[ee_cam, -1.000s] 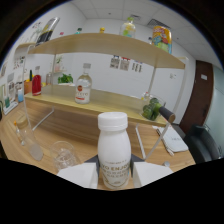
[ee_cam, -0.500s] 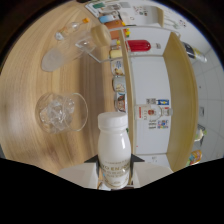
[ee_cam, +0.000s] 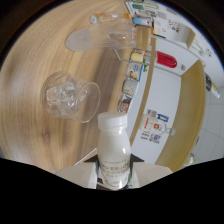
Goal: Make me a cup of Mount Fuji.
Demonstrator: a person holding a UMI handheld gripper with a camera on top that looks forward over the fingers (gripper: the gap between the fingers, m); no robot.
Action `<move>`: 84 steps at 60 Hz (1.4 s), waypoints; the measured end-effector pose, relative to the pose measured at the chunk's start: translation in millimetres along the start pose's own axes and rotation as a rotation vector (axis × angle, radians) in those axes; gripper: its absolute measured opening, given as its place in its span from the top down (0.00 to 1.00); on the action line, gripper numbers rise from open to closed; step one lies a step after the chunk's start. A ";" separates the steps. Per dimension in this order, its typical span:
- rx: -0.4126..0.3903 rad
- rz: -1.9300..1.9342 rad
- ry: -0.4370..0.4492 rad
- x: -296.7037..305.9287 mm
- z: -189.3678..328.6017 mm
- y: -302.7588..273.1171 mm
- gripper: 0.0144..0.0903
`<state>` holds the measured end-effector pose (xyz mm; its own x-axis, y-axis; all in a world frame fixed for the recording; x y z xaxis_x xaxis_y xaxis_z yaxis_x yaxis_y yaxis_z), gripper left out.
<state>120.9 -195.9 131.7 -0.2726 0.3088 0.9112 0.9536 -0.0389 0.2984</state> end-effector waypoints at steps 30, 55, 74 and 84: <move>0.189 1.477 -0.117 15.4 -17.6 6.2 0.56; 0.128 1.808 -0.292 -74.1 15.3 -2.9 0.56; 0.110 1.859 -0.304 -84.2 4.4 -1.9 0.53; 0.015 1.842 -0.334 -91.6 -6.2 1.5 0.28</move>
<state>146.5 -230.1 50.5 0.9982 0.0438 -0.0415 -0.0147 -0.4896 -0.8718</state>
